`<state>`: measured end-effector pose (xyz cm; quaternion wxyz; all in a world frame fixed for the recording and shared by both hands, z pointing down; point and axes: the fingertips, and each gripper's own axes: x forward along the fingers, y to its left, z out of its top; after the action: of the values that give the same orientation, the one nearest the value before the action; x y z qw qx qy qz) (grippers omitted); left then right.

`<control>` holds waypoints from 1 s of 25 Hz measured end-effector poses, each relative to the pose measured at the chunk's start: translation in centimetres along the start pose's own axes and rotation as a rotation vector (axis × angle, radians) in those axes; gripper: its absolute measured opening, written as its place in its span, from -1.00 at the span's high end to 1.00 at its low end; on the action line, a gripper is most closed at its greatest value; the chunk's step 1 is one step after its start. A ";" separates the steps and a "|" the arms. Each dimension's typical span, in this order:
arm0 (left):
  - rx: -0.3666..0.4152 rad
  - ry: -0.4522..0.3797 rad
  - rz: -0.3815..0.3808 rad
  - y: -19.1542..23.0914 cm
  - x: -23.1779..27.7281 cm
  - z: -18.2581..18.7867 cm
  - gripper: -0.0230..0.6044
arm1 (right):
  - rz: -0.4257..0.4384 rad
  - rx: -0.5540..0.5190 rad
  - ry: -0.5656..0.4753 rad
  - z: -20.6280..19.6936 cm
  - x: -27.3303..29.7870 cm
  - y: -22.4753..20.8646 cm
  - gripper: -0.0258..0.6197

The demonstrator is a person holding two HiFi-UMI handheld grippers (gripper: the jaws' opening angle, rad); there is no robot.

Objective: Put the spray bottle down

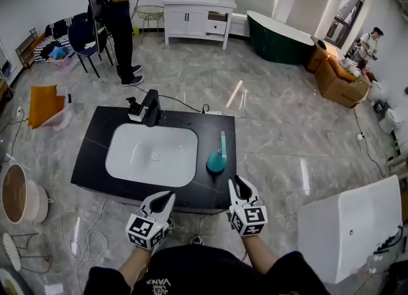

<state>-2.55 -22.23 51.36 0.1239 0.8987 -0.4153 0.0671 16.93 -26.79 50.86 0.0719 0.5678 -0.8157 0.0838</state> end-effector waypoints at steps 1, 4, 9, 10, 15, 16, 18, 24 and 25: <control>-0.002 0.001 0.000 -0.4 0.0 -0.1 0.89 | 0.008 0.000 -0.003 0.0 -0.5 0.2 0.73; -0.009 0.004 -0.004 -1.6 -0.2 -0.6 0.89 | 0.028 -0.002 -0.004 -0.3 -2.1 0.6 0.90; -0.014 0.006 -0.010 -3.1 -0.6 -1.5 0.89 | 0.055 -0.002 0.024 -1.9 -4.1 1.5 0.92; -0.015 0.008 -0.011 -3.3 -0.7 -1.7 0.89 | 0.059 -0.001 0.032 -2.2 -4.5 1.6 0.92; -0.017 0.012 -0.010 -4.0 -1.1 -2.2 0.89 | 0.075 0.011 0.077 -3.8 -5.9 1.9 0.92; -0.017 0.012 -0.010 -4.1 -1.1 -2.2 0.89 | 0.076 0.009 0.085 -4.1 -6.1 2.0 0.92; -0.015 0.010 -0.010 -4.2 -1.1 -2.2 0.89 | 0.079 0.010 0.097 -4.3 -6.4 2.3 0.92; -0.014 0.000 -0.004 -4.5 -1.3 -2.0 0.89 | 0.079 -0.002 0.115 -4.9 -6.9 2.5 0.92; -0.014 -0.001 0.000 -4.5 -1.4 -2.1 0.89 | 0.078 -0.001 0.115 -4.9 -6.9 2.5 0.92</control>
<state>-0.06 -17.88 52.30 0.1299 0.8980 -0.4156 0.0638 17.06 -18.53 54.06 0.1157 0.5297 -0.8318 0.1186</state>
